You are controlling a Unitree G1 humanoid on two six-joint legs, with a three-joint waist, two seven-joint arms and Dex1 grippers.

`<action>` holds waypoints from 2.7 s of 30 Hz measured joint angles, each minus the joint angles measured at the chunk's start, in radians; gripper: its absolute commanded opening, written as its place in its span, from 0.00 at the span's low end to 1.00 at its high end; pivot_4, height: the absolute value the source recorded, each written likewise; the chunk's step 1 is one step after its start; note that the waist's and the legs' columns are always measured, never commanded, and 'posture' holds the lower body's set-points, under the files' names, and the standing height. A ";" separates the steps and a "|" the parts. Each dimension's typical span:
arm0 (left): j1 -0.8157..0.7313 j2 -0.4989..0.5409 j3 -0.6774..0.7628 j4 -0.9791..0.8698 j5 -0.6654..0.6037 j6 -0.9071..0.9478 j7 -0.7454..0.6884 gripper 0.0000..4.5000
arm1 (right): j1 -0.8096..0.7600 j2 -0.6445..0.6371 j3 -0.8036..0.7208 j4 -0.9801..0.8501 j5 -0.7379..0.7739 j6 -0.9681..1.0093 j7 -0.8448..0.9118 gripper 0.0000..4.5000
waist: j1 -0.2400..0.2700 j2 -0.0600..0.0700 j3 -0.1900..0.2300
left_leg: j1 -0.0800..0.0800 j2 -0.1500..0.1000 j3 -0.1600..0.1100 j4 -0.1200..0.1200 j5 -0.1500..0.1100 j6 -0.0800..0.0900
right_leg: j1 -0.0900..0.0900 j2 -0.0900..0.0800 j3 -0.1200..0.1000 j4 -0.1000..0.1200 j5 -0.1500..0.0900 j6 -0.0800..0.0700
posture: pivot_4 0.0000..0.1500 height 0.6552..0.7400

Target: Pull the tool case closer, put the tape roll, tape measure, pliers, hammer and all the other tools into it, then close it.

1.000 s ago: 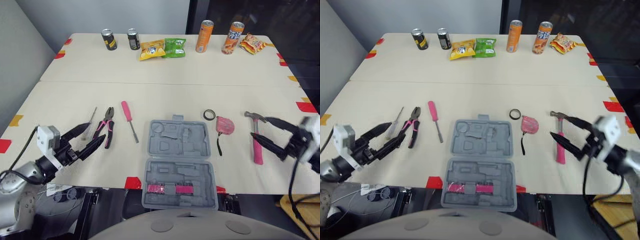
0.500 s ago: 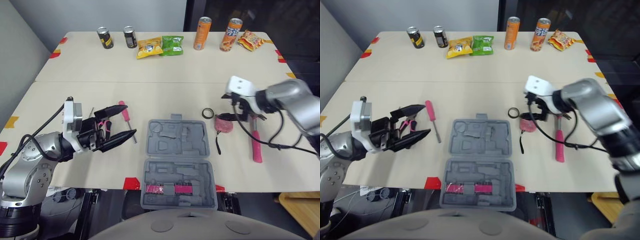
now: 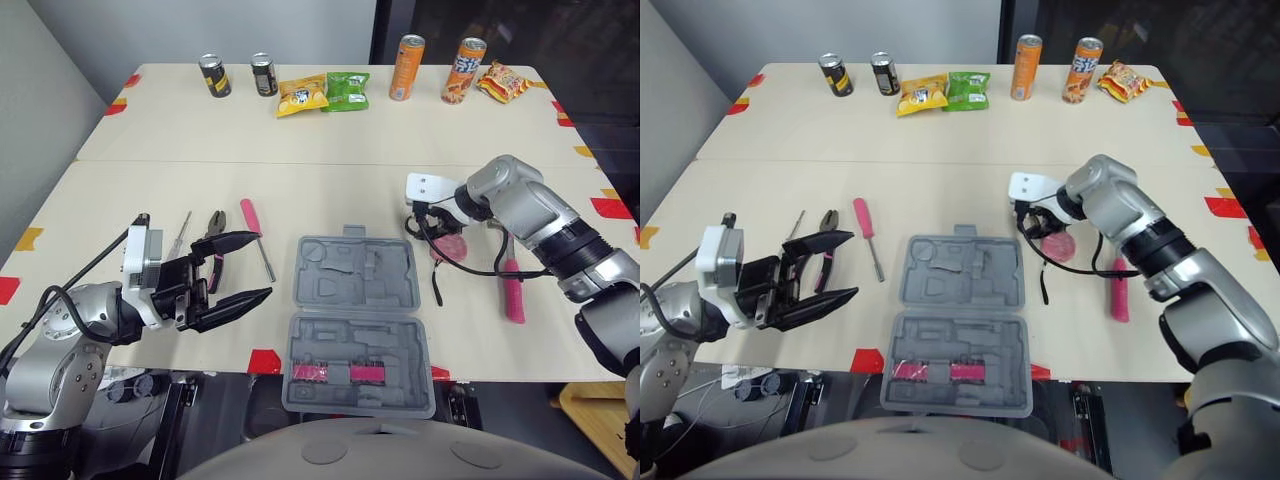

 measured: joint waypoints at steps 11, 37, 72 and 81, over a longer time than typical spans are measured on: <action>-0.009 -0.015 -0.026 -0.001 0.008 0.000 0.024 1.00 | -0.023 0.064 0.023 0.104 -0.100 -0.083 0.038 0.01 | -0.004 0.000 0.000 | 0.000 0.001 0.000 0.001 0.000 0.000 | 0.000 0.001 0.000 0.001 0.000 0.000 | 1.00 1.00; 0.243 -0.055 0.198 0.117 -0.030 -0.031 0.007 1.00 | -0.226 0.476 0.175 -0.080 -0.064 0.028 0.157 0.01 | -0.006 -0.001 0.000 | 0.004 0.014 0.002 0.001 -0.001 -0.015 | 0.000 0.012 0.001 0.001 -0.001 -0.003 | 1.00 1.00; 0.241 -0.035 0.221 0.209 0.010 -0.079 -0.087 1.00 | -0.177 0.555 0.193 0.110 -0.104 -0.029 0.071 0.69 | -0.010 -0.002 0.000 | 0.006 0.015 0.002 -0.002 -0.001 -0.018 | 0.000 0.014 0.001 0.002 0.000 -0.003 | 1.00 1.00; 0.244 -0.066 0.210 0.209 0.013 -0.076 -0.059 1.00 | 0.079 0.472 -0.129 -0.208 0.161 -0.017 0.060 0.69 | 0.000 -0.005 -0.002 | 0.006 0.015 0.002 -0.002 -0.001 -0.019 | 0.001 0.014 0.001 0.001 0.000 -0.003 | 1.00 1.00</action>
